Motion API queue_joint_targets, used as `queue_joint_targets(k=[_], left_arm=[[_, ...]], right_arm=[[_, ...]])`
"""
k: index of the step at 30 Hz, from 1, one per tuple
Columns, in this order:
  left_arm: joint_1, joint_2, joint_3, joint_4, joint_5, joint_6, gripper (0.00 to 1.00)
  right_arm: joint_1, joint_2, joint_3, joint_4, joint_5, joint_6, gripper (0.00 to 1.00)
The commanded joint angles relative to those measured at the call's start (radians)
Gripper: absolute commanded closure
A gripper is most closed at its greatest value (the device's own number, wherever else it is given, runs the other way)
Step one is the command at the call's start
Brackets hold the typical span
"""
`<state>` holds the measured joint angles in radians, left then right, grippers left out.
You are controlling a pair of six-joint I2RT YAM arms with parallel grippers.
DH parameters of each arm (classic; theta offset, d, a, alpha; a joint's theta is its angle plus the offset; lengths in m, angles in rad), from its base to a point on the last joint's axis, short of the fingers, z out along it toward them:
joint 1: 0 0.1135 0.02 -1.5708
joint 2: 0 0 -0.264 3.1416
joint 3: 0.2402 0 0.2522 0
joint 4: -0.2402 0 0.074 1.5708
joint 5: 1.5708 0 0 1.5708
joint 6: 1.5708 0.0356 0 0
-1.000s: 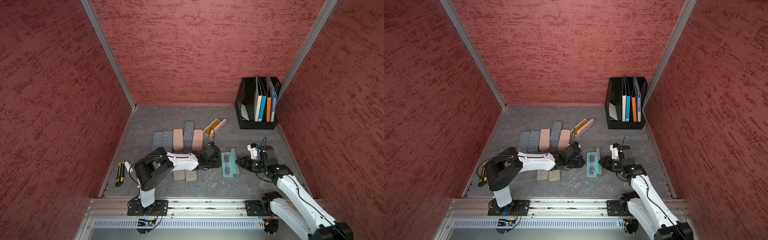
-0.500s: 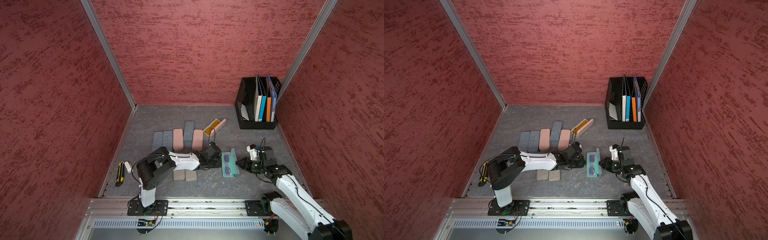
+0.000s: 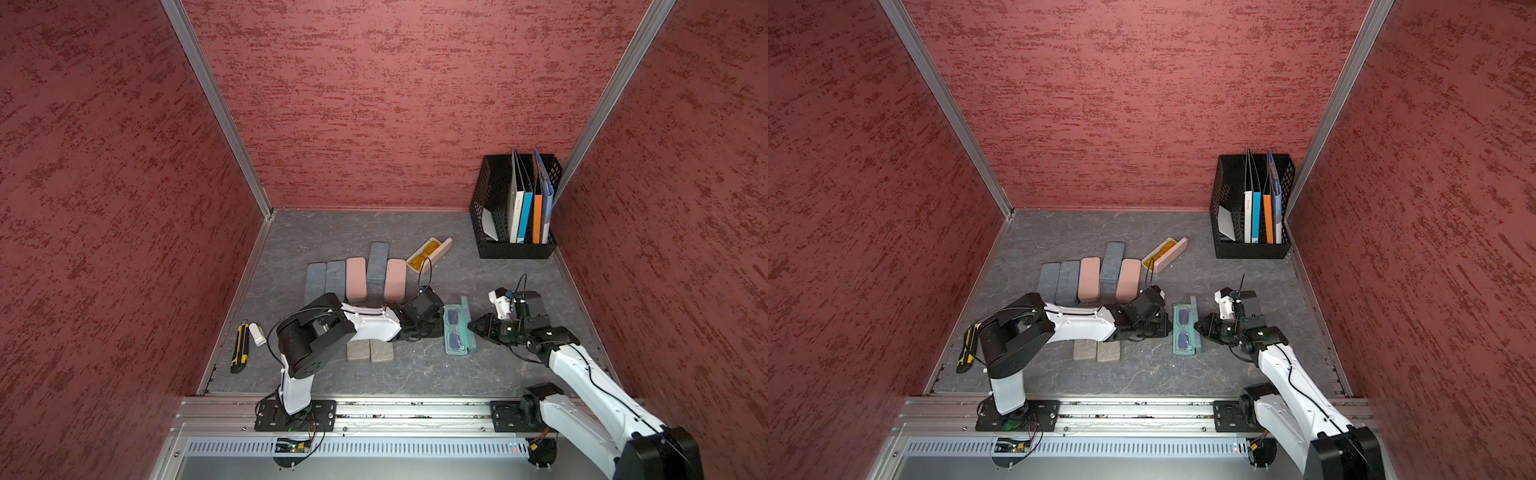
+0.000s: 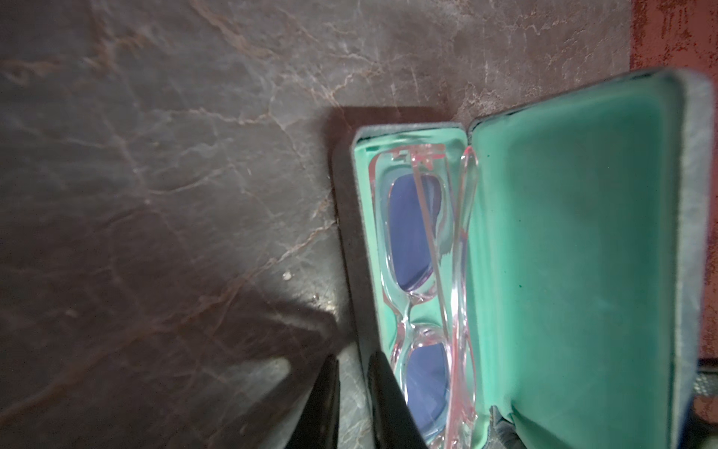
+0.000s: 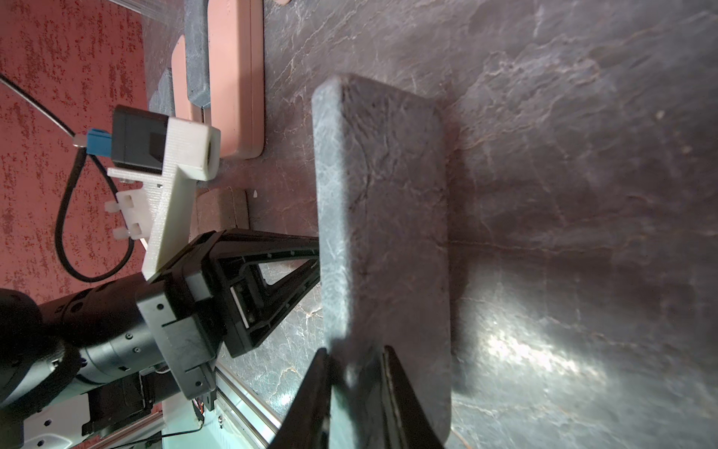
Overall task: Close the glasses case
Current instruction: Close the glasses case at the center of the board, then move the glasses case to the center of the board.
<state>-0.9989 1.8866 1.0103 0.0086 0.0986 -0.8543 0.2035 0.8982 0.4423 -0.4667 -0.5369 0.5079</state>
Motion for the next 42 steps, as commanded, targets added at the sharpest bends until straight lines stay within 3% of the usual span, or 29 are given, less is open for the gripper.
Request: queue_joint_targets(k=[1,18,22,25,28,32,37,42], left_arm=[[-0.004,0.027,0.019,0.026,0.006,-0.005,0.83],[-0.004,0.036,0.002,0.052,0.012,-0.009,0.84],[0.006,-0.005,-0.037,0.059,0.002,-0.017,0.84],[0.012,-0.098,-0.084,0.031,-0.034,-0.008,0.81],[0.004,-0.205,-0.095,-0.031,-0.067,0.017,0.73],[-0.01,-0.331,-0.103,-0.086,-0.102,0.04,0.55],[-0.038,-0.524,-0.171,-0.119,-0.161,0.063,0.18],[-0.077,-0.747,-0.216,-0.247,-0.277,0.091,0.03]], right_arm=[[0.031,0.035,-0.006,0.015,0.054,-0.013,0.78],[0.17,0.195,0.015,0.073,0.172,0.011,0.78],[0.187,0.233,0.032,0.089,0.167,0.018,0.71],[0.189,0.17,0.088,0.019,0.184,0.016,0.58],[0.188,0.09,0.164,-0.105,0.264,0.002,0.35],[0.174,0.069,0.192,-0.171,0.322,-0.006,0.2],[0.133,0.155,0.099,-0.012,0.229,0.002,0.17],[0.131,0.264,0.037,0.163,0.156,0.022,0.21]])
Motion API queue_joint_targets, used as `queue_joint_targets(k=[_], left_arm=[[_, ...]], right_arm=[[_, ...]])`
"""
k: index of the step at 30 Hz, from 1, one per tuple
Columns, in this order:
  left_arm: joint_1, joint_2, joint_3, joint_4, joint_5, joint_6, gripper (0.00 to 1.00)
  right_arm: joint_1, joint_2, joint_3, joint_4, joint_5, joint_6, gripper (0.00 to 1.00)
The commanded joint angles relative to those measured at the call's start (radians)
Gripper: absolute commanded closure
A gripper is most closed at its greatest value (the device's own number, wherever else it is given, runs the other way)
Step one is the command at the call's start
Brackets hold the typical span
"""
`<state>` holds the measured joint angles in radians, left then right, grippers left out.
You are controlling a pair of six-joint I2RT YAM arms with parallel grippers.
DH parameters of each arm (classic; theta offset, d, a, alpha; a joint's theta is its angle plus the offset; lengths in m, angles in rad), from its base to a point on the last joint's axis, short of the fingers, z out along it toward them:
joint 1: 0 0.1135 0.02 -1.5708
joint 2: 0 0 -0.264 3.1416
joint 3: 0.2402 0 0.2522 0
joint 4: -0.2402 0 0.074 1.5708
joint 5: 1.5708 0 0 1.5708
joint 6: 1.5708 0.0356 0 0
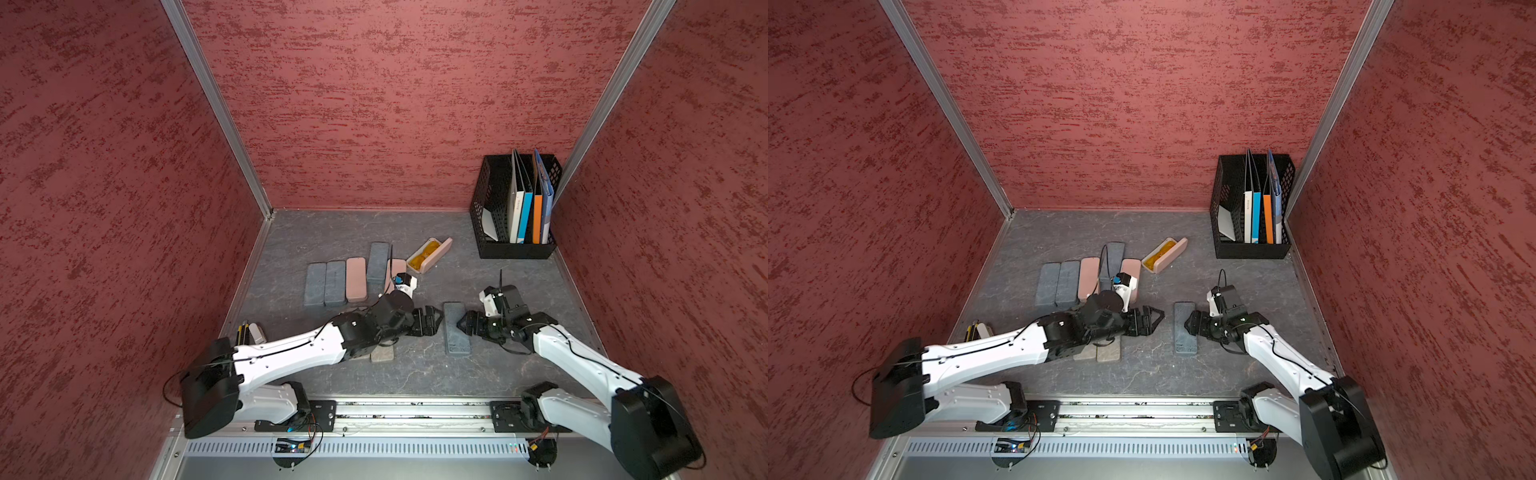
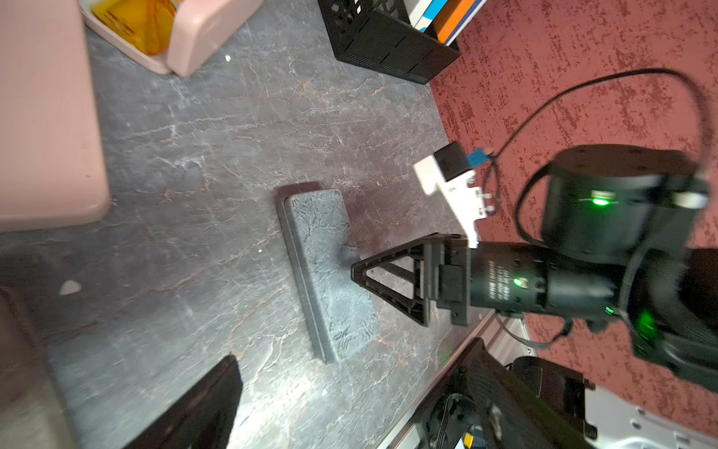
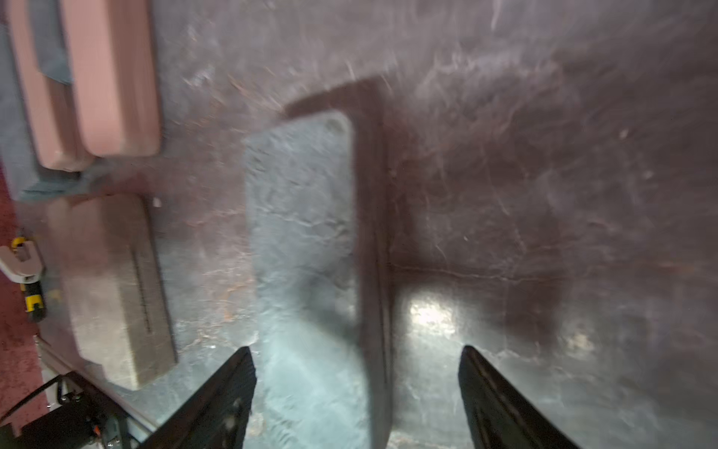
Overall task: Close the glasses case
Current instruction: Move the glasses case to the center of the board.
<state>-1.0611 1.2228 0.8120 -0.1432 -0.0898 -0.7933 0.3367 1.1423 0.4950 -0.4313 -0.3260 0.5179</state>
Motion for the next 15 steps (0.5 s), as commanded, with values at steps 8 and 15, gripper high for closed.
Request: queue_joint_targets(k=[8,15], left_arm=[[-0.059,-0.33,-0.031,-0.302,-0.172,0.063,0.0],[-0.074,-0.41,-0.091,-0.329,-0.19,0.034,0.0]], right_arm=[[0.018,0.045,-0.073,0.23,-0.115,0.041,0.24],[0.087,0.109,-0.103,0.319,-0.091,0.093,0.3]])
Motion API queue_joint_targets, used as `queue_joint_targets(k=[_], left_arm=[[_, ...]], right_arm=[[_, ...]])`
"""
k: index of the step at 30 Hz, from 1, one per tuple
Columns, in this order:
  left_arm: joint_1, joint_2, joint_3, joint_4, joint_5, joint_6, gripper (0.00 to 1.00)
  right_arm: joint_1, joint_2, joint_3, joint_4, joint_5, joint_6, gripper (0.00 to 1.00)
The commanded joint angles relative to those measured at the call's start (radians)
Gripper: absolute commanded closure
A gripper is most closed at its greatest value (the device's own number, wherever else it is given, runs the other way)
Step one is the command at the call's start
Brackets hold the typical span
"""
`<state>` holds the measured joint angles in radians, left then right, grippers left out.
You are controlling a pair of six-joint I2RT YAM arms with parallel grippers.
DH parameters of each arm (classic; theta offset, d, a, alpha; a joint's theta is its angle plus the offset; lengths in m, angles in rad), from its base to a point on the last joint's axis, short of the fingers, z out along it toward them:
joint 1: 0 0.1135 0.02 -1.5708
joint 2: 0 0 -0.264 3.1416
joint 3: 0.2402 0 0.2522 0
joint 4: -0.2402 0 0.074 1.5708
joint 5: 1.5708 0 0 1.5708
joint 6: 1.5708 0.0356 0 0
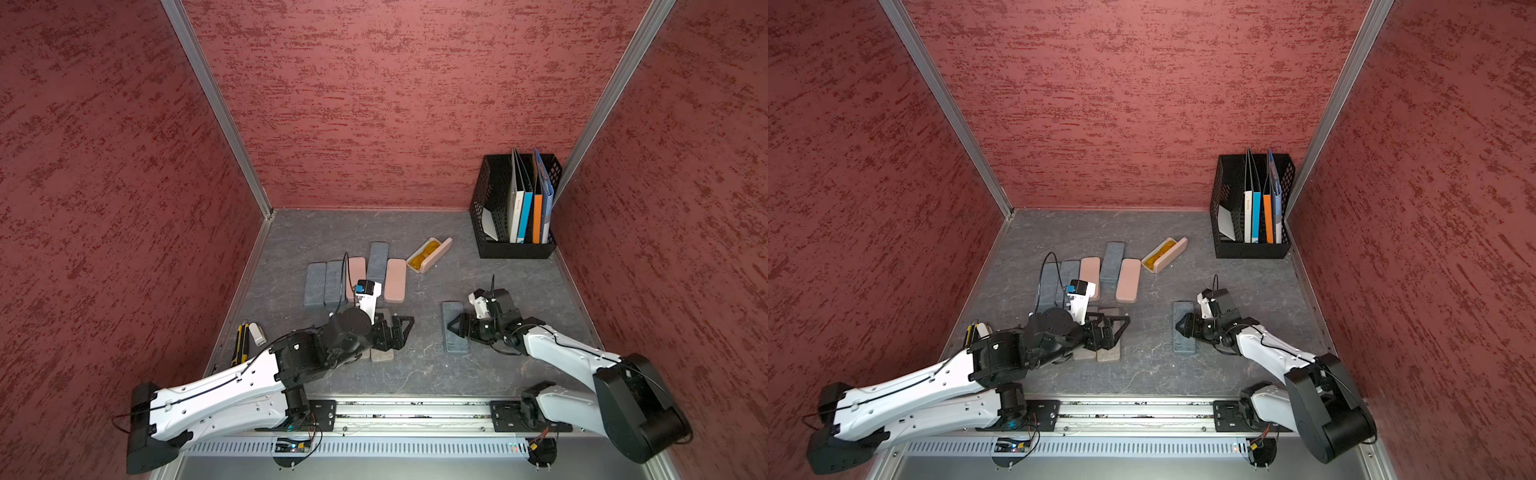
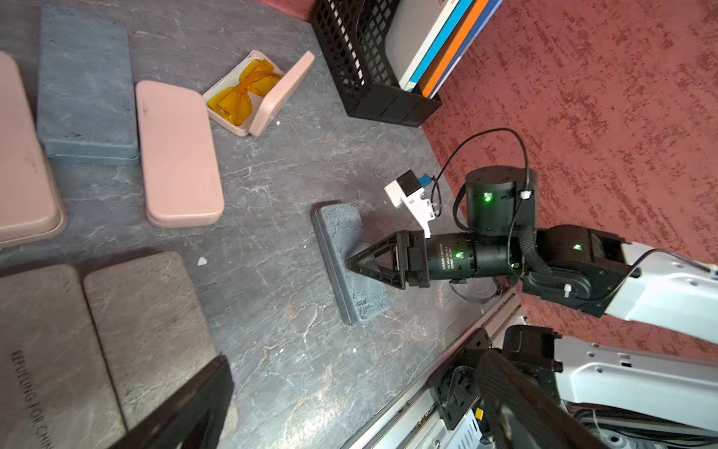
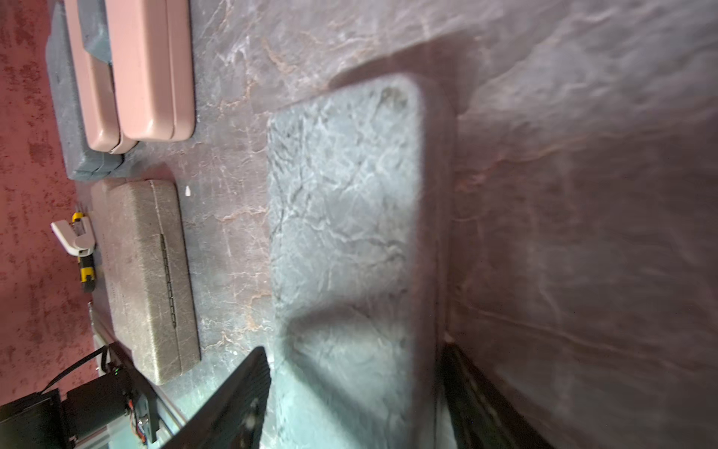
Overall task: Close the glasses case
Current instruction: Move the glasses case to the center of the board.
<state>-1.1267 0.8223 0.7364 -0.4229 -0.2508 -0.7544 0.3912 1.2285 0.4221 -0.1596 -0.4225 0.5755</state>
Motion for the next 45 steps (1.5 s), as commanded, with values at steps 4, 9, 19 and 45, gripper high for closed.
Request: queue_joint_targets(k=[4,9,19,45], left_arm=[[-0.013,-0.009,-0.02,-0.056,-0.031,-0.008,0.0],[-0.018,-0.011,-0.031,-0.048,-0.033,-0.008,0.0],[-0.018,-0.047,-0.049,-0.074,-0.049,-0.012,0.0],[-0.025,-0.102,-0.104,-0.113,-0.059,-0.031,0.0]], right_arm=[[0.098,0.037,-0.034,0.074,0.046,0.085,0.32],[0.201,0.065,-0.018,0.113,0.093,0.136,0.33],[0.328,0.28,0.128,0.124,0.118,0.092,0.36],[0.151,0.174,0.279,-0.17,0.121,-0.139,0.19]])
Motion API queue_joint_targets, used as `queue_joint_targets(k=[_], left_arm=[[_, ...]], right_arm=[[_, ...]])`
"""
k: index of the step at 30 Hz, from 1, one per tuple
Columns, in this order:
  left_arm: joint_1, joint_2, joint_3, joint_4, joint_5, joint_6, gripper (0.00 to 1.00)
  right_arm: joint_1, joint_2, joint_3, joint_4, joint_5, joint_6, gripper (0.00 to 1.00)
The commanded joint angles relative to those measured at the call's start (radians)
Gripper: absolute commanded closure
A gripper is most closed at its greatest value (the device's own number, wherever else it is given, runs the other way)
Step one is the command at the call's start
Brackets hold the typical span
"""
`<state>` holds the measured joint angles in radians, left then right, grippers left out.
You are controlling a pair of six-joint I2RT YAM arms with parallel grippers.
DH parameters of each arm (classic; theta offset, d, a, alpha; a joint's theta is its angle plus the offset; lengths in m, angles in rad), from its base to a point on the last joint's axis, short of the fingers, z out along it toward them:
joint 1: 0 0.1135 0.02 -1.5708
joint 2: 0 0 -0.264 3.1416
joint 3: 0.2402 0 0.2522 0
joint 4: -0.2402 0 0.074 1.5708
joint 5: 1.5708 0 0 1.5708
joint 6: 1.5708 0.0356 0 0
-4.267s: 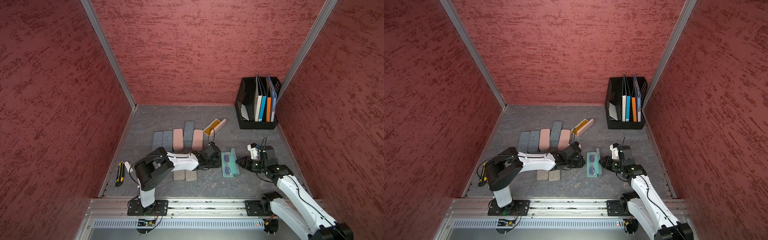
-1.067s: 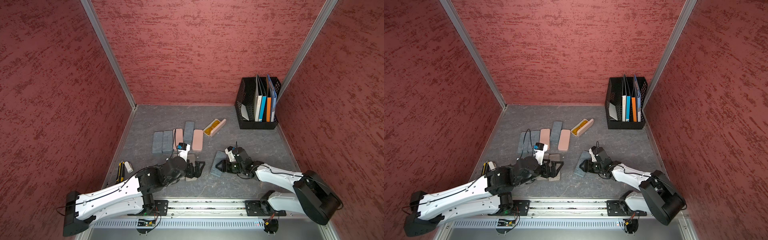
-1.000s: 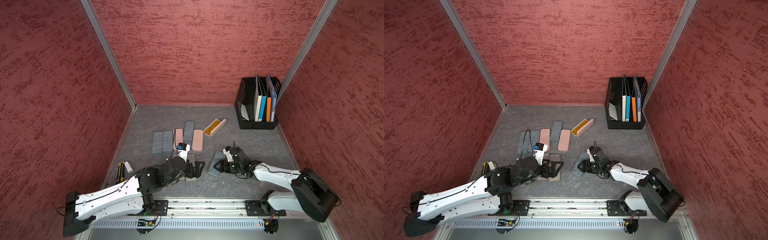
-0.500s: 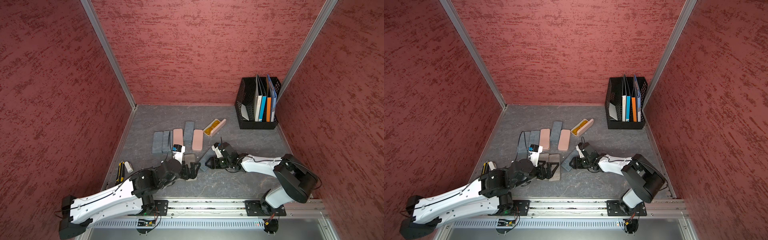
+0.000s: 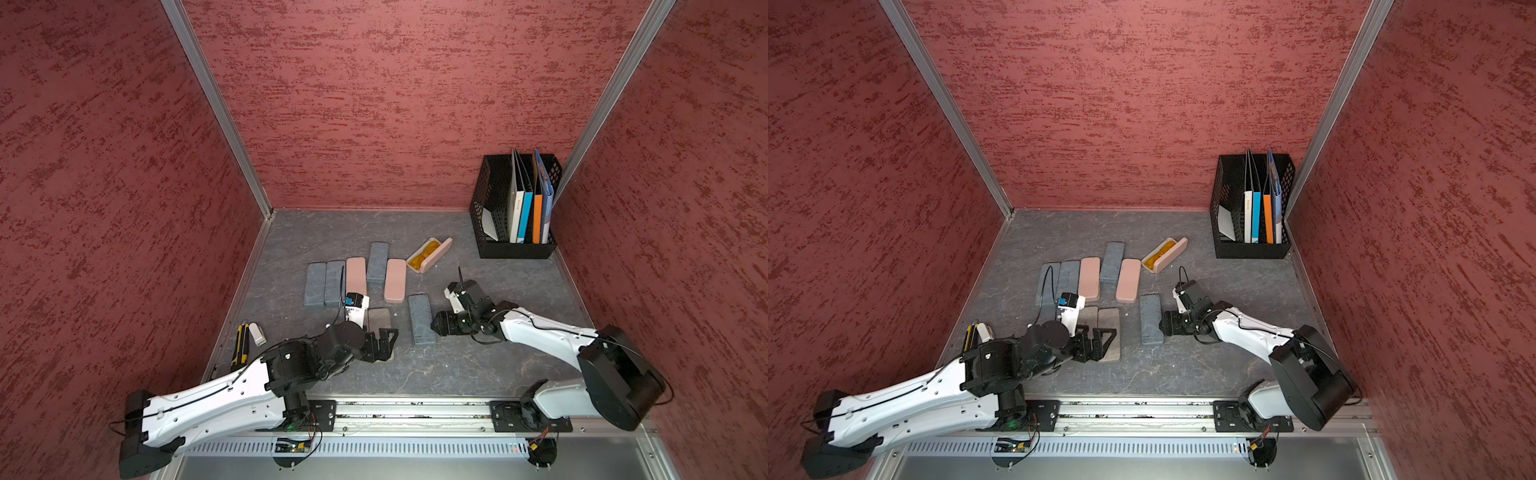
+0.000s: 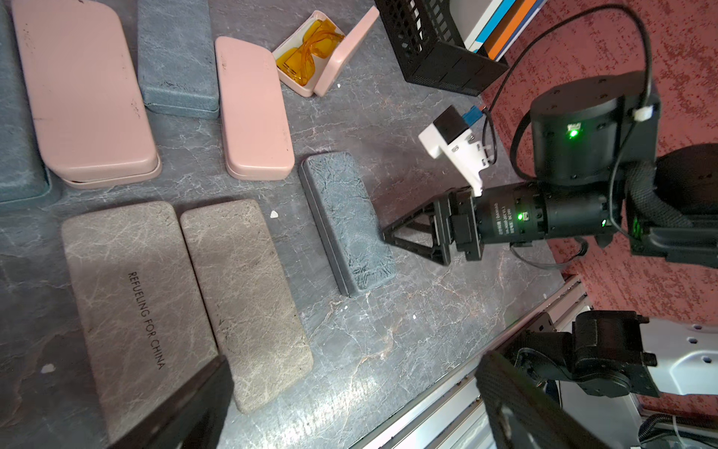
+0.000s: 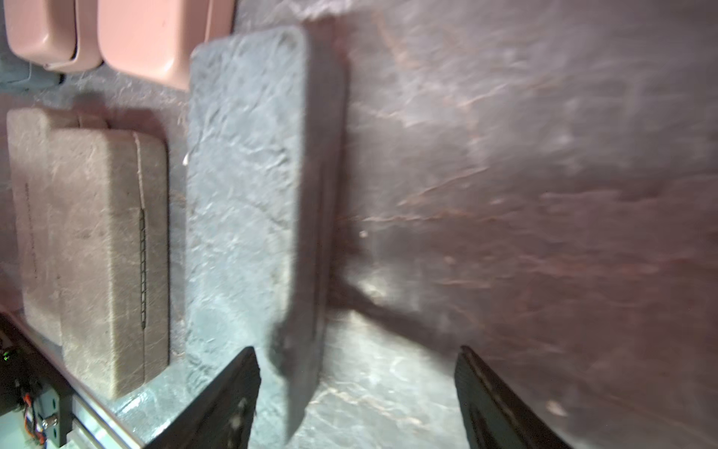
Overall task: Close the glasses case
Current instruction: Move the glasses case to the center of the board.
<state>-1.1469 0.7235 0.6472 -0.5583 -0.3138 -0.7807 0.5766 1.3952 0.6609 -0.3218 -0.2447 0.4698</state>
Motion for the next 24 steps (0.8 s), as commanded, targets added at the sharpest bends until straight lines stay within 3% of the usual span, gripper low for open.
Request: queue_joint_targets(k=[1,11,19,24], left_arm=[[-0.005,-0.007,-0.019,0.026,0.004,-0.005,0.0],[-0.004,-0.086,-0.056,-0.016,-0.022,-0.015,0.0],[0.0,-0.16,-0.072,-0.071,-0.047,-0.023,0.0],[0.001,-0.151,-0.076,-0.067,-0.044,-0.026,0.0]], right_arm=[[-0.048,0.032,0.058,0.015,-0.097,-0.037,0.19],[-0.052,0.291,0.139,0.212,-0.296,0.001,0.28],[0.015,0.302,0.052,0.323,-0.26,0.078,0.36],[0.076,0.302,0.001,0.395,-0.191,0.211,0.4]])
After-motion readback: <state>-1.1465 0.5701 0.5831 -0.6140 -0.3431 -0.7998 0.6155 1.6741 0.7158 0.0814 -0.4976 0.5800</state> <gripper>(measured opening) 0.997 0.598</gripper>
